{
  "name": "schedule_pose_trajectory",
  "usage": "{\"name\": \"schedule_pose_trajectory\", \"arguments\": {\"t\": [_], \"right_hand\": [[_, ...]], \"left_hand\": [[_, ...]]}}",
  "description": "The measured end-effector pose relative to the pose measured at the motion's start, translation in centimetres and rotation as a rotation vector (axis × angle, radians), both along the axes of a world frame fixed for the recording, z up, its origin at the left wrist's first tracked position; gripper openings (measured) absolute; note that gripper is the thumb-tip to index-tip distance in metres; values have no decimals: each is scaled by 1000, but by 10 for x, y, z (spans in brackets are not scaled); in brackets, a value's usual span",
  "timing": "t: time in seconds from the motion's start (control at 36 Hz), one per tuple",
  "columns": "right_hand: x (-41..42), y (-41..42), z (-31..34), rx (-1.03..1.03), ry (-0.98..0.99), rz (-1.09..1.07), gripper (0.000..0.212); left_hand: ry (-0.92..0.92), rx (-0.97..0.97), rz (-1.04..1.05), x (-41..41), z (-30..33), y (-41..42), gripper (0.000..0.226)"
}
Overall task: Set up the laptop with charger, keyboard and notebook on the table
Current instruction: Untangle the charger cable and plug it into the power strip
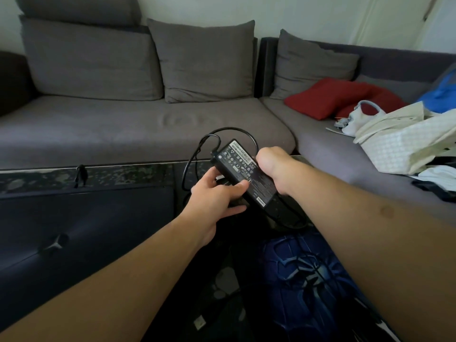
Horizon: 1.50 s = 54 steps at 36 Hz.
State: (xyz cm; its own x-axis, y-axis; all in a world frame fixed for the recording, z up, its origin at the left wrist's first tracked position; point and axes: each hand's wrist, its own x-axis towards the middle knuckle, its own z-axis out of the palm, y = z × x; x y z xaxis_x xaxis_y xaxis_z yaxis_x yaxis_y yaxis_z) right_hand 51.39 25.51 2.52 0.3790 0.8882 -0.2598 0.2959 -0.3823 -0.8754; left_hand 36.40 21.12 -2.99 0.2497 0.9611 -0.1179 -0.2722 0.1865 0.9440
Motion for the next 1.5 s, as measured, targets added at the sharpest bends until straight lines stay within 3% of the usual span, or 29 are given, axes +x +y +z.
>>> {"name": "schedule_pose_trajectory", "arguments": {"t": [0.17, 0.25, 0.31, 0.33, 0.39, 0.44, 0.5, 0.61, 0.67, 0.75, 0.89, 1.0, 1.06, 1.17, 1.25, 1.39, 1.5], "right_hand": [[3, -4, -4, -55, 23, 220, 30], [1, -13, -5, -75, 19, 381, 45], [3, -25, -7, -49, 95, 471, 34], [6, -29, -10, -23, 75, 503, 32], [11, -42, -12, -16, -222, 578, 53], [8, -54, -11, -74, -527, 636, 75], [4, -61, -11, -52, -624, 637, 90], [-1, -53, -4, 89, -622, 499, 93], [-2, -45, 5, 127, -583, 422, 91], [-2, -29, 11, 173, -531, 308, 82], [-14, 2, -1, 133, -623, 267, 85], [-26, 22, -25, 70, -674, 334, 56], [-28, 26, -39, 72, -700, 382, 54], [-36, 24, -55, 66, -648, 403, 72], [-41, 22, -56, 34, -692, 484, 85], [-42, 5, -44, -77, -727, 566, 80], [-37, -8, -39, -2, -786, 577, 81]], "left_hand": [[-29, -20, -11, -3, 5, -4, 33], [19, -13, 30, -7, 4, -3, 30], [26, 7, 40, -9, 6, -3, 31], [22, 15, 40, -10, 7, -3, 32], [43, 36, 33, -12, 10, -4, 30], [118, 60, 16, -16, 12, -4, 29], [235, 104, -4, -21, 13, -4, 27], [639, 258, 72, -38, 20, -6, 4], [776, 279, 68, -49, 23, -4, 13], [830, 249, 91, -65, 31, -6, 26], [552, 234, 368, -80, 44, 0, 16], [385, 182, 460, -91, 48, 6, 16], [289, 121, 453, -95, 47, 8, 15], [92, 33, 390, -89, 36, 14, 16], [54, -9, 366, -80, 24, 18, 16], [-12, -95, 269, -64, 14, 20, 24], [-54, -146, 201, -55, 15, 11, 16]]}}
